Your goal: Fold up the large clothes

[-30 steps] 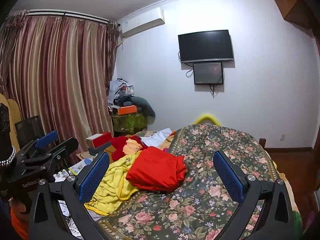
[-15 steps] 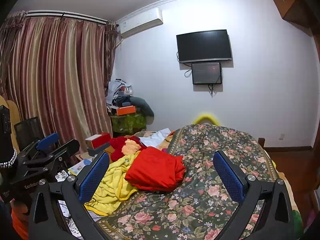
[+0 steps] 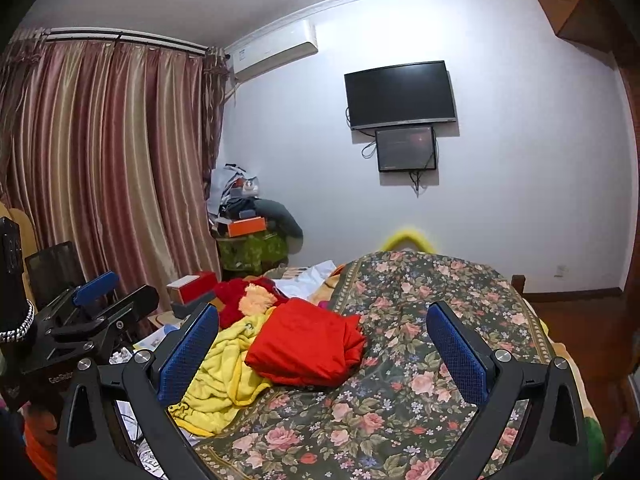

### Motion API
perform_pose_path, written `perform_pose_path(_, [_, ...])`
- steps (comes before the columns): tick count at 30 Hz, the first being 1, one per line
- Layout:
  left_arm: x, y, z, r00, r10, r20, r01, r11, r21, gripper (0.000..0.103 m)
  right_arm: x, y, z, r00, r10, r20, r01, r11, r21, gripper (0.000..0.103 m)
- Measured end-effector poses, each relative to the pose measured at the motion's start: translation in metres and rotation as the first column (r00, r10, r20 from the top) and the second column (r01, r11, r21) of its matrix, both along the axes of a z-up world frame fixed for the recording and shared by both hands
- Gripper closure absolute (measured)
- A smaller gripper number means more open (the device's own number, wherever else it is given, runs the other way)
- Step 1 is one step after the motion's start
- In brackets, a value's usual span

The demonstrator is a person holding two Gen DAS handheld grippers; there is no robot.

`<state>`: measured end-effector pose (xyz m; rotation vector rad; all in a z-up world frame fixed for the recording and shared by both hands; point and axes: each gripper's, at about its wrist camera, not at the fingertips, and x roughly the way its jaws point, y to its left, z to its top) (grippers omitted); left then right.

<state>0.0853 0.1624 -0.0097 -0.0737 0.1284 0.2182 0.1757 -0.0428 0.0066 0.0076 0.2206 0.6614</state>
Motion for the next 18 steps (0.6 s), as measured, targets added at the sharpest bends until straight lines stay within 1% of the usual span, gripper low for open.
perform_pose_path(10, [0.0029,-0.0039,-0.0011,0.999,-0.031,-0.011,0.031,0.999,0.011,0.000,0.0023,-0.0045,0.0011,1.000,-0.020,-0.010,0.021,1.000,0.021,0.000])
perform_pose_path(18, [0.0075,-0.0053,-0.0050,0.999,-0.037,-0.028,0.038,0.999,0.017,0.000,0.0082,-0.0086,-0.0003,0.999,-0.032,-0.031,0.034,0.999,0.041,0.000])
